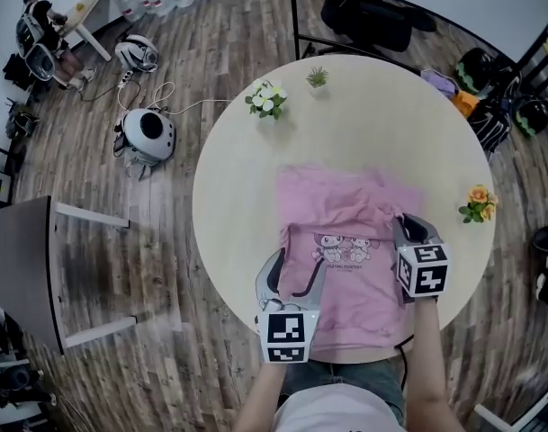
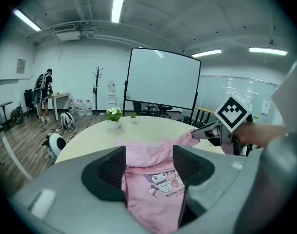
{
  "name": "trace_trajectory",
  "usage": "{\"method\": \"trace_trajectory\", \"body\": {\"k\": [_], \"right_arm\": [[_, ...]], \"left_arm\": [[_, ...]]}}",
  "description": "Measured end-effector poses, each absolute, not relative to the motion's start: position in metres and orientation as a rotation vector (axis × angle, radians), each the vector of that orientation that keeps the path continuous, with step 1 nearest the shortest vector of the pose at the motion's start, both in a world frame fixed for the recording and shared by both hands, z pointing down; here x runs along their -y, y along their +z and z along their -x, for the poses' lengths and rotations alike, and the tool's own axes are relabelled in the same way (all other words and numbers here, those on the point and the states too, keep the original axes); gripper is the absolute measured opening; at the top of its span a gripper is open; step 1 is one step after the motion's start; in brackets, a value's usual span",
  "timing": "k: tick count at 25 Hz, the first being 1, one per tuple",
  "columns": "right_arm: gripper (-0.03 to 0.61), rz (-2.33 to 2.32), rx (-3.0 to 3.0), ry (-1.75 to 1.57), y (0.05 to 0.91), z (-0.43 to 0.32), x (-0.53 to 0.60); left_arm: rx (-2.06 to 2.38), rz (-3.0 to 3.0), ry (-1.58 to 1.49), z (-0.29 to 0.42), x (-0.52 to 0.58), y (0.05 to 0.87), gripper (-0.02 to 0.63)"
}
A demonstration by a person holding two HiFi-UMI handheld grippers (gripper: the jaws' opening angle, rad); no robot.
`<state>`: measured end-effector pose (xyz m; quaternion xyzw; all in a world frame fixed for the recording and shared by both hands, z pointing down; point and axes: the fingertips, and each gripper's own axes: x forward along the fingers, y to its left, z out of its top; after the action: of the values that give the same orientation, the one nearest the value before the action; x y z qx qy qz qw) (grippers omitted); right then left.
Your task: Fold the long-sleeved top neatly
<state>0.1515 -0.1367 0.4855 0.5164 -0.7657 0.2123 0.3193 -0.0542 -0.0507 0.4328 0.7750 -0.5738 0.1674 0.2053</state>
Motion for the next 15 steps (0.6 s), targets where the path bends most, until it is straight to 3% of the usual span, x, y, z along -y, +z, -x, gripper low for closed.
{"method": "trace_trajectory", "body": {"k": [15], "right_arm": [[0.096, -1.183, 1.969, 0.596, 0.556, -0.236, 0.147]], "left_arm": [[1.609, -2.146, 0.539, 0.005, 0.049, 0.440, 0.298]]}}
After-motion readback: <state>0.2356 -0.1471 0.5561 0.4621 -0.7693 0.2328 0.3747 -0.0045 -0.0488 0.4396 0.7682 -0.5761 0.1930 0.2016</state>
